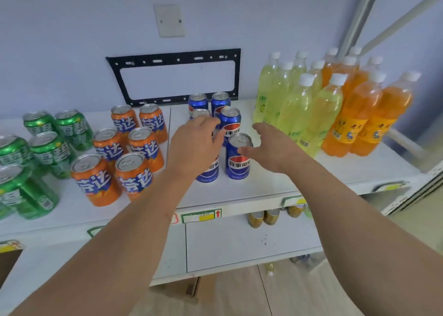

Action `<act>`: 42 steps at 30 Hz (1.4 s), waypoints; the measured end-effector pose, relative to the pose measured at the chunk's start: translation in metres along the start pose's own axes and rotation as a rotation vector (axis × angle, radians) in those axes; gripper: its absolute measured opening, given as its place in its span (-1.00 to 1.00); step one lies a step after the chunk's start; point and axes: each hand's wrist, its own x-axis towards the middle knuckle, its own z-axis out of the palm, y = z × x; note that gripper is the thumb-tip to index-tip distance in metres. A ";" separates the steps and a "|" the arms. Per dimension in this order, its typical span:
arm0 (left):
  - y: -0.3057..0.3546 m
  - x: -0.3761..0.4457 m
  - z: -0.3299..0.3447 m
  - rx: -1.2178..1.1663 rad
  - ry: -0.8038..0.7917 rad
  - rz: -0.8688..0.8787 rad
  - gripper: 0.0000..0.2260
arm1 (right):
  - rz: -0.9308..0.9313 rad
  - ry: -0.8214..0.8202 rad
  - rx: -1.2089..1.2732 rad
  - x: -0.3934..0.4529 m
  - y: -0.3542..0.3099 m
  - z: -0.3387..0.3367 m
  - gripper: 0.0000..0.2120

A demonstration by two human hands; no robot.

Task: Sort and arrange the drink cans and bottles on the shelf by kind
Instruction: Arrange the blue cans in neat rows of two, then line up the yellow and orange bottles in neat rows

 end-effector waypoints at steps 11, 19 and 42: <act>0.057 0.106 0.000 0.250 0.184 0.425 -0.67 | -0.350 0.205 -0.743 0.031 -0.004 -0.127 -0.65; 0.099 0.191 0.037 0.179 0.227 0.284 -0.62 | -0.368 0.278 -0.598 0.126 0.063 -0.215 -0.63; 0.105 0.303 0.095 -0.352 -0.401 -0.368 -0.63 | -0.305 -0.071 -0.408 0.270 0.124 -0.213 -0.61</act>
